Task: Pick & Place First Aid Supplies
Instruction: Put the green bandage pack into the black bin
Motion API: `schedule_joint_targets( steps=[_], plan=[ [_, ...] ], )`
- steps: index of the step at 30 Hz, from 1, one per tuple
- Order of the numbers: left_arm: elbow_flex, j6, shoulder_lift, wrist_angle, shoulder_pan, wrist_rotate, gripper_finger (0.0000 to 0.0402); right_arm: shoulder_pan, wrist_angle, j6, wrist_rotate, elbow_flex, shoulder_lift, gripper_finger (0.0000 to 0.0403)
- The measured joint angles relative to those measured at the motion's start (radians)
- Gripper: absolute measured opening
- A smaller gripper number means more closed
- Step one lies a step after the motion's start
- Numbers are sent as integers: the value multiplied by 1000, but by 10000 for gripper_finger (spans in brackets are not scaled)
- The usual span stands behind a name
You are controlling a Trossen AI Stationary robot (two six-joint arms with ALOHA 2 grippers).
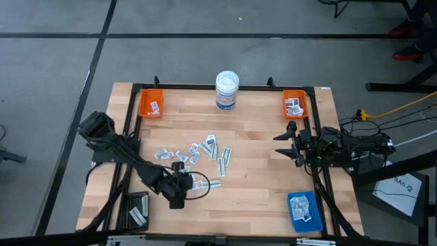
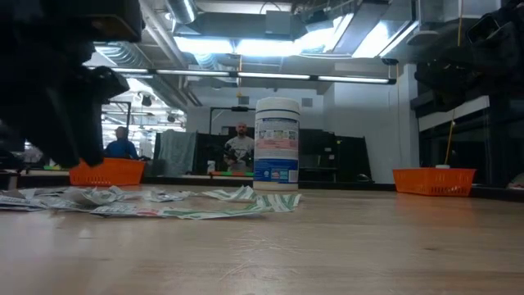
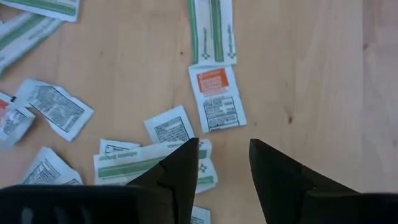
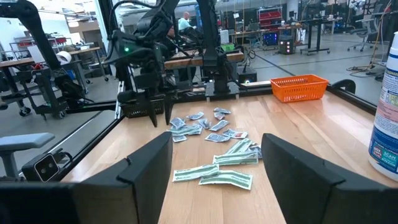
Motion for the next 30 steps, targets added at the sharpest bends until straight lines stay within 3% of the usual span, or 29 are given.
schedule_joint_targets(
  steps=[12,30],
  plan=[
    [0,22,51,14,-6,-41,136,0,0,0,0,0,0,245],
    [0,36,51,-60,-6,-23,136,0,0,0,0,0,0,245]
  ],
)
